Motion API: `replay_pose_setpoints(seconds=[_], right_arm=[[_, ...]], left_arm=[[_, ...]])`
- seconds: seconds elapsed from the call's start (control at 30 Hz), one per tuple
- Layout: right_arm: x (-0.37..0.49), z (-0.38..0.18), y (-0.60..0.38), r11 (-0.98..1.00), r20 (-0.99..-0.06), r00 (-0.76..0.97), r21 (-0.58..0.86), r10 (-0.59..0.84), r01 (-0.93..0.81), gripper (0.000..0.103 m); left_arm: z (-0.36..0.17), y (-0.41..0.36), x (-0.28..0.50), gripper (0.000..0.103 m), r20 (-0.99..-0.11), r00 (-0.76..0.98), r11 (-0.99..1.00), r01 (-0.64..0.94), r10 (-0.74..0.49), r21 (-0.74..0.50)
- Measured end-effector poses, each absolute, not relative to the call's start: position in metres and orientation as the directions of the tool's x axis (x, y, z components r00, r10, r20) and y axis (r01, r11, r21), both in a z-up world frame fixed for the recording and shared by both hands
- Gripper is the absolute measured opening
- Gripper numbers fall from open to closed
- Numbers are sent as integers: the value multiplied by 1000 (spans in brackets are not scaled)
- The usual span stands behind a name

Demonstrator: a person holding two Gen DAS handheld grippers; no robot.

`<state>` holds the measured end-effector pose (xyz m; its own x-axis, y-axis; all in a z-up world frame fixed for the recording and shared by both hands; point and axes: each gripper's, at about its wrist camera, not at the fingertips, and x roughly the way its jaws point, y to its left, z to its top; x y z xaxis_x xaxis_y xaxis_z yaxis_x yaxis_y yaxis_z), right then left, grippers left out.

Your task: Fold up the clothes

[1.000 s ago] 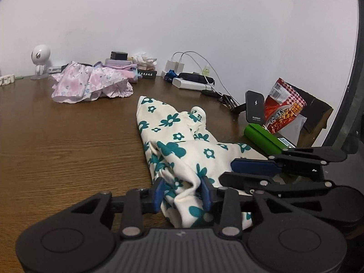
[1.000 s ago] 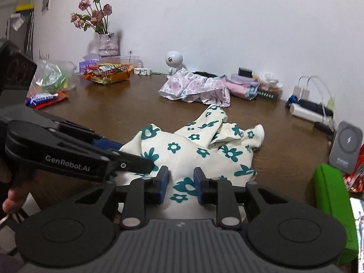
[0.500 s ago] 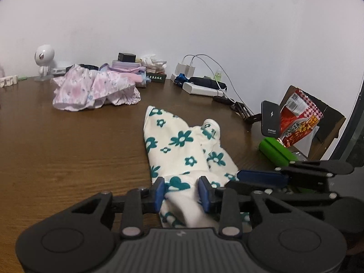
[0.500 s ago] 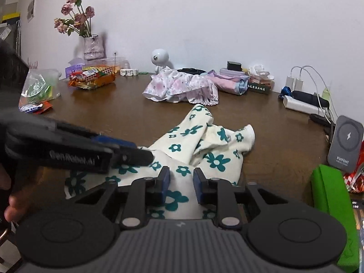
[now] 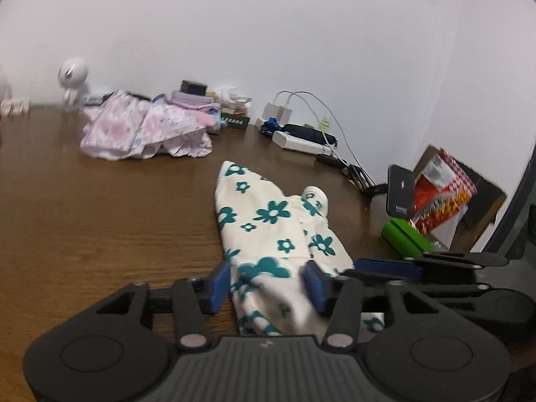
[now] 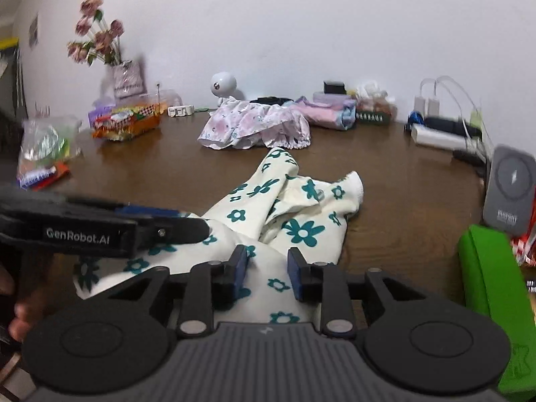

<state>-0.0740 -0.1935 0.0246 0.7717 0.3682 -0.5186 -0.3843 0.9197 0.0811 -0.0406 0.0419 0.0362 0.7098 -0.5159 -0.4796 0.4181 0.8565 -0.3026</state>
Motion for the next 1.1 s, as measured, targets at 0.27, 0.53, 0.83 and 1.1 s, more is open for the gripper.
replay_pose_setpoints(seconds=[0.27,0.53,0.83,1.1], right_arm=[[-154,45,-232,729,-425,708,-144,565,-669,84],[-149,34,-191,531,-501,635,-353,588,-770,102],[-80,19,-182,485,-693,436,-142,574,-863,84],[-85,36,-200,346,-686,154,150,711,-926,52]], left_arm=[[76,74,-119,75,-361,655,704,710,-664,-7],[62,39,-117,77,-464,542,452,840,-700,300],[44,30,-110,86,-523,544,322,829,-656,458],[27,27,-128,92,-553,532,186,807,-641,560]])
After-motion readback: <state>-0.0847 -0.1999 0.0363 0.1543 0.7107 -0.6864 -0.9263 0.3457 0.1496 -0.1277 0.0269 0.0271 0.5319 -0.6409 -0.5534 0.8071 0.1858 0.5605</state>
